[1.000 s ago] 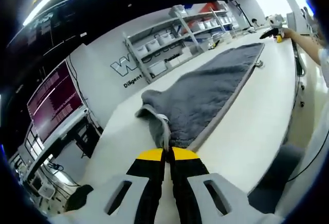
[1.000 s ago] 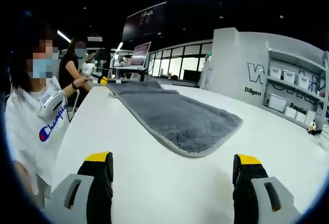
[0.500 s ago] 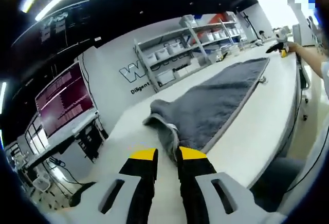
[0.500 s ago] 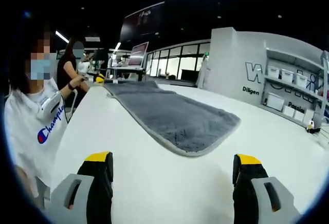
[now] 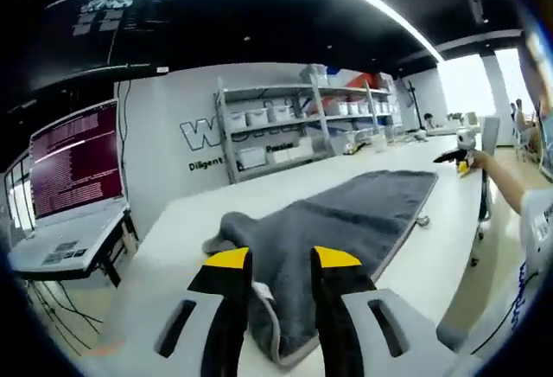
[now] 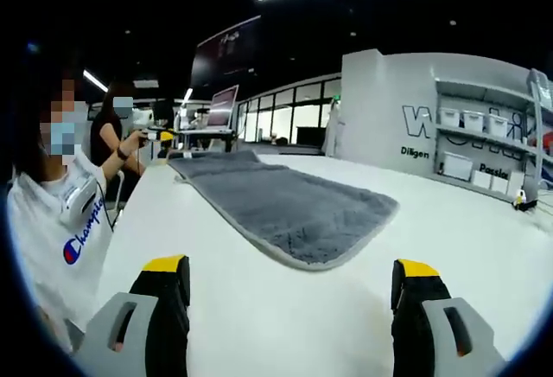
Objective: Open the folded towel by lifting each exposed corner and separating the folded layers until the towel lies flat within the target outline without major curled edges
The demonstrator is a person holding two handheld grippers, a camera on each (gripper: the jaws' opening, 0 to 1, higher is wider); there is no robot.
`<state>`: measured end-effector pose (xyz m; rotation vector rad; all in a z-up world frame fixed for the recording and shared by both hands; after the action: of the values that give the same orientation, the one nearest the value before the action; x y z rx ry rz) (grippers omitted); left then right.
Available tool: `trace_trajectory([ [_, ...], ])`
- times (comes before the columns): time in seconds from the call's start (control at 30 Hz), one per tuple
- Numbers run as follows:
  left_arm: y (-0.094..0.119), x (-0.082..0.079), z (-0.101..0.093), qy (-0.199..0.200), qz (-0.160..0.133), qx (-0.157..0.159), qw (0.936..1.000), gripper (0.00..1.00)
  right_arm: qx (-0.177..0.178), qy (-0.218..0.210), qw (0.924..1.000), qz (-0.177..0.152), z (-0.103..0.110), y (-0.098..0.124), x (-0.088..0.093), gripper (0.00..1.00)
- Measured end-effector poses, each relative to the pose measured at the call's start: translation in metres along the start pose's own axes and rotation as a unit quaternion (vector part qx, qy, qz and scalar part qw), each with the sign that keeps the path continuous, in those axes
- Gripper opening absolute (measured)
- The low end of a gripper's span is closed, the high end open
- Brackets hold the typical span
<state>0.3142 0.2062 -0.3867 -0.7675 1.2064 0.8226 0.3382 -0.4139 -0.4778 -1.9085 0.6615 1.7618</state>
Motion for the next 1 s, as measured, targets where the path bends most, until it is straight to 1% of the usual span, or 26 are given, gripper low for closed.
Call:
trace_trajectory([
  [0.03,-0.008,-0.001,0.003,0.003,0.004,0.005,1.0,0.27,-0.001,-0.003,1.0,-0.004,0.001,0.0,-0.001,0.99],
  [0.1,-0.024,0.002,0.002,0.017,0.017,0.022,0.9995,0.27,0.0,-0.009,0.9999,-0.008,0.004,-0.002,-0.004,0.99],
  [0.13,-0.032,0.003,0.004,0.029,0.022,0.024,0.999,0.28,0.001,-0.01,0.9999,-0.009,0.004,-0.002,-0.005,0.99],
  [0.2,-0.049,0.007,0.012,0.032,0.037,0.022,0.9986,0.3,0.002,-0.009,0.9999,-0.008,0.003,-0.003,-0.006,0.99],
  [0.27,-0.064,0.014,0.025,0.029,0.057,0.009,0.9979,0.3,0.001,-0.007,1.0,-0.006,0.004,-0.003,-0.006,0.99],
  [0.3,-0.068,0.017,0.031,0.024,0.066,0.003,0.9975,0.3,0.001,-0.006,1.0,-0.005,0.004,-0.003,-0.006,0.99],
  [0.37,-0.084,0.027,0.051,0.01,0.091,-0.021,0.9956,0.3,0.001,-0.007,1.0,-0.006,0.005,-0.004,-0.006,0.99],
  [0.5,-0.106,0.043,0.081,-0.022,0.123,-0.056,0.9906,0.3,0.0,-0.006,1.0,-0.005,0.008,-0.005,-0.006,0.99],
  [0.53,-0.109,0.045,0.084,-0.024,0.127,-0.058,0.9899,0.29,0.0,-0.006,1.0,-0.005,0.007,-0.005,-0.006,0.99],
  [0.57,-0.116,0.05,0.09,-0.022,0.132,-0.059,0.9893,0.29,-0.001,-0.006,1.0,-0.006,0.008,-0.005,-0.007,0.99],
  [0.67,-0.128,0.063,0.101,-0.003,0.15,-0.069,0.9863,0.29,-0.001,-0.009,0.9999,-0.008,0.008,-0.005,-0.007,0.99],
  [0.73,-0.134,0.072,0.108,-0.005,0.162,-0.078,0.9837,0.29,-0.001,-0.01,0.9999,-0.008,0.006,-0.005,-0.007,0.99],
  [0.77,-0.138,0.078,0.115,-0.008,0.172,-0.083,0.9816,0.29,-0.002,-0.009,0.9999,-0.008,0.007,-0.005,-0.007,0.99],
  [0.93,-0.153,0.098,0.139,0.005,0.191,-0.106,0.9758,0.27,-0.003,-0.01,0.9999,-0.008,0.007,-0.005,-0.007,0.99],
  [1.0,-0.158,0.107,0.149,0.006,0.203,-0.116,0.9722,0.26,-0.004,-0.01,0.9999,-0.009,0.006,-0.005,-0.007,0.99],
])
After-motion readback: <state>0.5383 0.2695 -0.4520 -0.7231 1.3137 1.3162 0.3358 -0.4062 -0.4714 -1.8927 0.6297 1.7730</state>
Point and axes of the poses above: the point that each gripper's makers call its tool centre point, and the gripper's own axes: y roughly backward along the fingers, z roughly to its left, x roughly out of its underside, the point moved 1 cm from there along y, roughly backward along the fingers, and after that the axes turned 12 degrees about -z, right-handed, at the moved point
